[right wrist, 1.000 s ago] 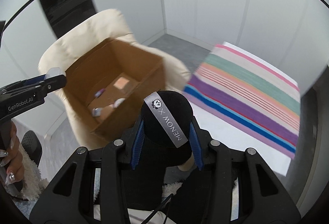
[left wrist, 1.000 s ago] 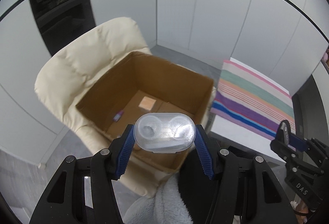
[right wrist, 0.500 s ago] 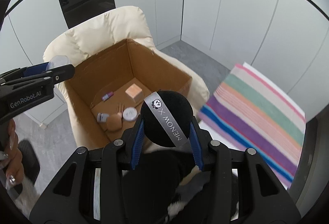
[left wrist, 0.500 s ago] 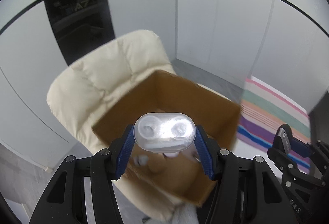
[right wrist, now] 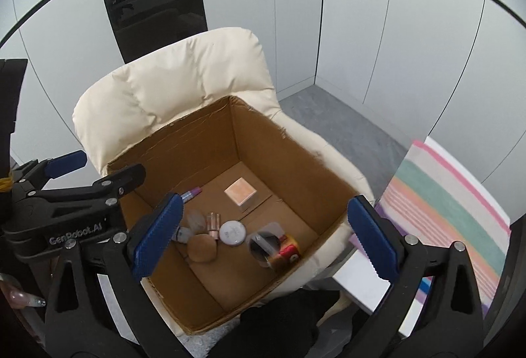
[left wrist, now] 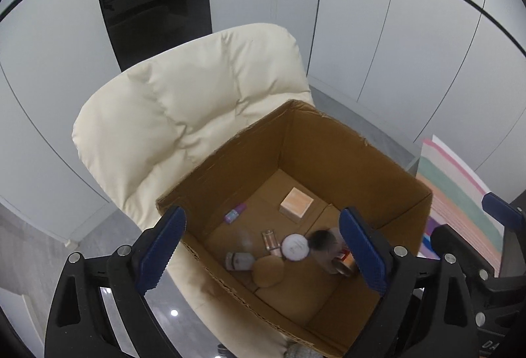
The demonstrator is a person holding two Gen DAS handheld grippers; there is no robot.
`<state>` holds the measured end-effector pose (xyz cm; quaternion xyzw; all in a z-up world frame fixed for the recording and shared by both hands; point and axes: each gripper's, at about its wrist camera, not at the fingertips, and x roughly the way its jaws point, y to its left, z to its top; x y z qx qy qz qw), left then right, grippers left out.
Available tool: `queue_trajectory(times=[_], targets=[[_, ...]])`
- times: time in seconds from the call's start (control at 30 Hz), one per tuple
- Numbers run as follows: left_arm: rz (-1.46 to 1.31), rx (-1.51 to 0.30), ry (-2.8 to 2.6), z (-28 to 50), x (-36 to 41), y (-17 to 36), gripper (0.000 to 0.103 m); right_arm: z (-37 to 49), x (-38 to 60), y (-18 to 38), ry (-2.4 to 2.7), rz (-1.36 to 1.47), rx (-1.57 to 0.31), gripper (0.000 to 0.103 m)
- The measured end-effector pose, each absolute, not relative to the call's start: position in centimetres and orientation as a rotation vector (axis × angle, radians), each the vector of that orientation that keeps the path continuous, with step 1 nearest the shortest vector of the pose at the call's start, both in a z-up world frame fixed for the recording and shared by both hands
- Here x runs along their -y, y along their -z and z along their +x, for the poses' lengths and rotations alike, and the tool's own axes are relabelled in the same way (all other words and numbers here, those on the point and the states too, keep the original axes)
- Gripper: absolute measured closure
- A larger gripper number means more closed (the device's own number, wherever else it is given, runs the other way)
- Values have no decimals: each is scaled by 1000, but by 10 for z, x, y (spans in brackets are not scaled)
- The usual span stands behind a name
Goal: Organize objects
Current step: 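Open both tools over the box to drop the case and puff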
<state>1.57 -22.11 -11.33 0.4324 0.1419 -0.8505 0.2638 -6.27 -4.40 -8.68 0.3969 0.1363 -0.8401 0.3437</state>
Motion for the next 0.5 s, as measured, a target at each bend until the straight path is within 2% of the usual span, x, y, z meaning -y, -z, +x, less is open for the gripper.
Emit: queue_trajectory(times=[0.2,0.5], targets=[[1207,-364,2305,12,216,119,7,-62,43,91,2186,1037,-381,1],[1243,-328,2341,9,200,120,7,-74,20,97,2217,1155,-318,1]])
